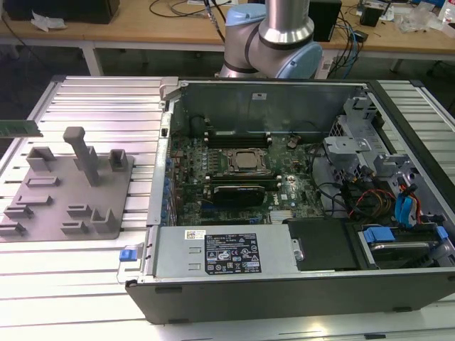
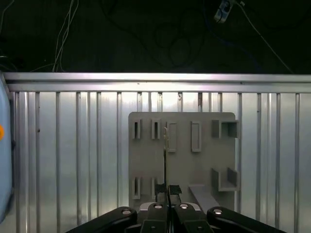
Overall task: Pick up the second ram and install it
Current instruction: 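Pick up the second ram and move it above second insertion slot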
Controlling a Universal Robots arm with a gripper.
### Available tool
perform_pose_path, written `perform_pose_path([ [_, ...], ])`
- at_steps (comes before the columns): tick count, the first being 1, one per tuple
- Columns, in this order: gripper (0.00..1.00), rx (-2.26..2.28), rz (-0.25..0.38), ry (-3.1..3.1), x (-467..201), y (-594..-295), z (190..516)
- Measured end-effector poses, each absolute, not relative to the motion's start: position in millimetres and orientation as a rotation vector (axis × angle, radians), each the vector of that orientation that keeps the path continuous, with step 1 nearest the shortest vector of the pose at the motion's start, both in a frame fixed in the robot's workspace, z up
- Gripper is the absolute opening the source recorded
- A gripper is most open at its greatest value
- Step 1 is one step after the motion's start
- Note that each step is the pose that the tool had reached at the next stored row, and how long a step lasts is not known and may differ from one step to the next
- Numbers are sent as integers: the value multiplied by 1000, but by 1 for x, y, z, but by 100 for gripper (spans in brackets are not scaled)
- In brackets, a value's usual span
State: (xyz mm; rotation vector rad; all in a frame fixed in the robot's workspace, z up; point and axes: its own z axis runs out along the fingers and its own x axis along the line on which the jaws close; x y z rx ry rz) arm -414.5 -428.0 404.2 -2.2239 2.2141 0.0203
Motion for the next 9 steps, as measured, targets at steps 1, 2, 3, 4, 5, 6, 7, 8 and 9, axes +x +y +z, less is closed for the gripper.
perform_pose_path([
  [1,9,-2224,20,2214,-415,-428,408],
  [2,9,-2224,20,2214,-415,-428,412],
  [3,9,-2224,20,2214,-415,-428,418],
  [4,9,-2224,20,2214,-415,-428,425],
  [5,9,-2224,20,2214,-415,-428,434],
  [6,9,-2224,20,2214,-415,-428,439],
  [7,9,-2224,20,2214,-415,-428,441],
  [8,9,-2224,20,2214,-415,-428,445],
  [9,9,-2224,20,2214,-415,-428,446],
])
